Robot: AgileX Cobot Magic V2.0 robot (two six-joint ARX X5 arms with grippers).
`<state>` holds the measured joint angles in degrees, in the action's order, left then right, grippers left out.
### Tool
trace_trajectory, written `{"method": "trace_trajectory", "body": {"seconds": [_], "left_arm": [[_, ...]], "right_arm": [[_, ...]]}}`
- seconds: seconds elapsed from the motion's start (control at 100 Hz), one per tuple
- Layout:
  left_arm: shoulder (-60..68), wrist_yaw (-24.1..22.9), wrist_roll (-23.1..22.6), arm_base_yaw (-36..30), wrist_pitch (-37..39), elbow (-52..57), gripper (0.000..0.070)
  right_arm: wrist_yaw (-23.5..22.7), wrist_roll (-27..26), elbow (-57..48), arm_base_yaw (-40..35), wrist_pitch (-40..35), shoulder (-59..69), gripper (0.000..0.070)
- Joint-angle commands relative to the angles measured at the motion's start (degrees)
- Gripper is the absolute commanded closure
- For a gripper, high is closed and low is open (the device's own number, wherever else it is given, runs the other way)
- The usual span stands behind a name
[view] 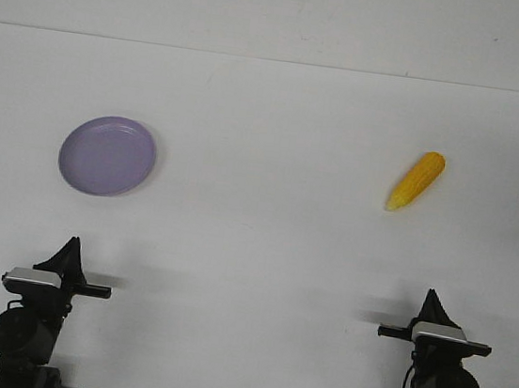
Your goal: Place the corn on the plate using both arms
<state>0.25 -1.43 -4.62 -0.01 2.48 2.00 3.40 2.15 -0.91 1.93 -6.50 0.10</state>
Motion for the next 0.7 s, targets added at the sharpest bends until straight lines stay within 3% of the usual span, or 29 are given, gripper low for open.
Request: {"method": "trace_trajectory", "body": {"seconds": [0.0, 0.52, 0.69], "left_arm": [[-0.1, -0.1, -0.5, 0.0, 0.6, -1.2, 0.0686], [-0.1, -0.1, 0.0, 0.0, 0.6, -1.2, 0.0686], [-0.1, -0.1, 7.2, 0.0, 0.6, -1.2, 0.0686]], "right_arm": [[0.0, 0.3, 0.2, 0.0, 0.7, 0.0, 0.0691], [0.0, 0.3, 0.2, 0.0, 0.7, 0.0, 0.0691], [0.0, 0.3, 0.2, 0.0, 0.7, 0.0, 0.0691]]}}
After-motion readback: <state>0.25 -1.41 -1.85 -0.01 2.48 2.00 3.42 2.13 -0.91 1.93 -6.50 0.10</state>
